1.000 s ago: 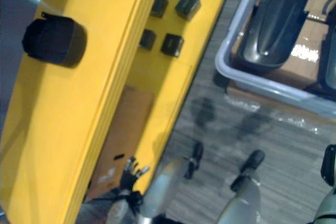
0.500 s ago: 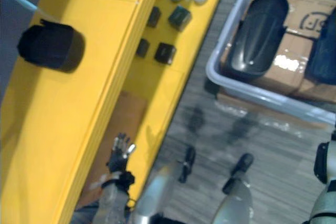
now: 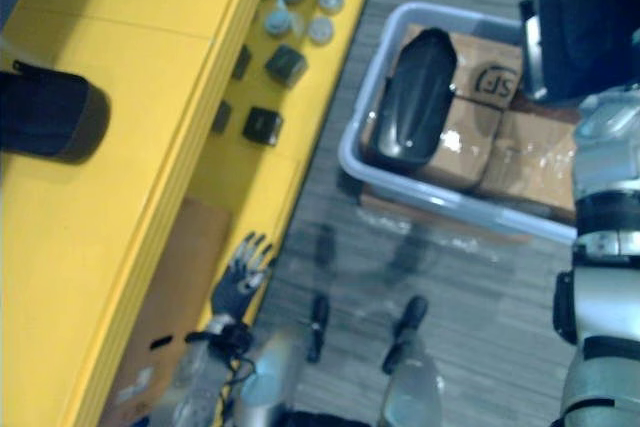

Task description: Walk over and take plastic housings, then place them on the shelf

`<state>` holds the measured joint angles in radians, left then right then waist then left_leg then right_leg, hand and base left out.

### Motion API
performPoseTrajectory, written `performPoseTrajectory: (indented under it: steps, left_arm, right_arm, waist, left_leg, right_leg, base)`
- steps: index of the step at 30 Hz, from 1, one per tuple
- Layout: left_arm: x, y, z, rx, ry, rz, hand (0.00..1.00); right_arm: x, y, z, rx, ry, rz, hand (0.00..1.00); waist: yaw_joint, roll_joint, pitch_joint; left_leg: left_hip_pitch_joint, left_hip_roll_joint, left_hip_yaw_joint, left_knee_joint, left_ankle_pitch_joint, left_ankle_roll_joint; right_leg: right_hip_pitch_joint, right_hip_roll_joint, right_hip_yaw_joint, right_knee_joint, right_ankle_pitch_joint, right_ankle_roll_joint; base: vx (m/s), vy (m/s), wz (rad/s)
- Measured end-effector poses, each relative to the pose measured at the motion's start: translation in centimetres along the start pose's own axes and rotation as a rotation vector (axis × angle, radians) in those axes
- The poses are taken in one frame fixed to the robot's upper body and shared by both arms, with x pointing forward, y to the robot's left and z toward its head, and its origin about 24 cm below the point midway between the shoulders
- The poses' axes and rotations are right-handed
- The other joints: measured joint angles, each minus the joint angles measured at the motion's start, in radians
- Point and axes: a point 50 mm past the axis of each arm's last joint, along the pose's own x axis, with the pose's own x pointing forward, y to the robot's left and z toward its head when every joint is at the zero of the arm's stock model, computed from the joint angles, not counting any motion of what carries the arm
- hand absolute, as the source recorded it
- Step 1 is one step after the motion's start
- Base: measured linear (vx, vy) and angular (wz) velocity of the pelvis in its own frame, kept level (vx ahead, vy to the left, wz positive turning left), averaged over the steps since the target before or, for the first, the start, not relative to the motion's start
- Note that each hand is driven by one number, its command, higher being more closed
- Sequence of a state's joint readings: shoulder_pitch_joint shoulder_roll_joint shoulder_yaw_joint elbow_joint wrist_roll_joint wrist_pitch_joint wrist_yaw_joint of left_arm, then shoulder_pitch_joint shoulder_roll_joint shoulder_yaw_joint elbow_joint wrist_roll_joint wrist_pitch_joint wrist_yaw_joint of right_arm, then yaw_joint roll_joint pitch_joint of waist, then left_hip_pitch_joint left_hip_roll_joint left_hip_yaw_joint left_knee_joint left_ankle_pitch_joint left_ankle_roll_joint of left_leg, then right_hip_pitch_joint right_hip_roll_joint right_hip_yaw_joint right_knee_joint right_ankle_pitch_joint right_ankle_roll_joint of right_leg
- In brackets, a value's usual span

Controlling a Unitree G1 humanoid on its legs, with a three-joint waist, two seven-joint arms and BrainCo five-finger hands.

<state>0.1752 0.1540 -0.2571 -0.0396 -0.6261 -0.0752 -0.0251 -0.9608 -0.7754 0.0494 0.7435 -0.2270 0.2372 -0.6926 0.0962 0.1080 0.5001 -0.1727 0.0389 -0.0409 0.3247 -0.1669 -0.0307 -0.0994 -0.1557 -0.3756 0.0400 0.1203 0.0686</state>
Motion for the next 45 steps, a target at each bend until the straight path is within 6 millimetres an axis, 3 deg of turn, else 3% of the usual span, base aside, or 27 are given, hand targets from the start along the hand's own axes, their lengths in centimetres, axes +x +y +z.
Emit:
performPoseTrajectory:
  steps: [1,8,13,15,21,27,34,45]
  left_arm:
    - [0.3,-0.2,-0.1,-0.007,0.03,-0.012,0.0]
    - [2.8,-2.3,-0.1,-0.033,0.12,-0.092,0.0]
    - [6.1,-2.4,0.3,0.022,0.15,-0.028,0.0]
    - [8.2,-3.0,1.5,0.058,0.126,-0.01,0.0]
    - [12.3,-4.7,5.7,0.072,0.016,0.014,0.0]
    - [13.9,-6.8,8.6,0.004,-0.113,0.024,0.0]
    - [14.5,-8.5,10.1,-0.053,-0.17,0.002,0.0]
    - [15.2,-11.0,11.7,-0.106,-0.217,-0.055,0.0]
  right_arm:
    - [-1.1,0.9,0.1,0.01,-0.014,0.024,1.0]
    - [-4.1,1.9,3.5,0.103,-0.234,0.037,1.0]
    - [-6.9,3.0,4.6,0.165,-0.316,0.075,1.0]
    - [-8.0,3.6,4.8,0.18,-0.336,0.106,1.0]
    - [-9.0,4.1,5.9,0.226,-0.41,0.128,1.0]
    - [-9.8,4.2,8.9,0.322,-0.505,0.134,1.0]
    - [-11.5,4.9,11.2,0.374,-0.594,0.178,1.0]
    - [-13.1,5.5,12.8,0.416,-0.646,0.224,1.0]
  waist:
    - [-0.002,-0.02,-0.016]
    - [-0.006,-0.057,-0.061]
    - [-0.033,-0.11,-0.098]
    - [-0.045,-0.128,-0.108]
    - [-0.078,-0.129,-0.108]
    - [-0.1,-0.133,-0.106]
    - [-0.106,-0.133,-0.105]
    - [-0.11,-0.128,-0.076]
  left_leg:
    - [0.003,0.004,0.001,-0.003,0.002,-0.004]
    - [0.031,0.015,0.03,-0.013,0.003,-0.011]
    - [0.033,0.028,0.054,-0.013,0.003,-0.02]
    - [0.034,0.034,0.077,-0.011,0.002,-0.022]
    - [0.025,0.037,0.106,-0.007,0.001,-0.023]
    - [-0.004,0.038,0.112,0.001,0.0,-0.024]
    - [-0.003,0.035,0.113,0.002,0.0,-0.024]
    - [-0.004,0.036,0.123,0.019,-0.002,-0.025]
  right_leg:
    - [0.001,0.003,0.0,-0.002,0.001,-0.002]
    - [0.031,0.019,0.019,-0.053,0.022,-0.013]
    - [0.031,0.033,0.034,-0.071,0.04,-0.02]
    - [0.019,0.036,0.056,-0.071,0.048,-0.022]
    - [-0.008,0.038,0.091,-0.075,0.066,-0.024]
    - [-0.039,0.04,0.103,-0.074,0.079,-0.023]
    - [-0.039,0.037,0.105,-0.069,0.08,-0.023]
    - [-0.038,0.037,0.111,-0.061,0.08,-0.024]
  base:
    - [-0.01,0.004,-0.07]
    - [-0.04,-0.003,-0.12]
    - [-0.04,-0.009,-0.13]
    - [-0.04,0.017,-0.26]
    - [-0.05,0.029,-0.2]
    - [-0.03,0.027,-0.04]
    - [-0.02,0.046,0.0]
    - [-0.04,0.03,-0.02]
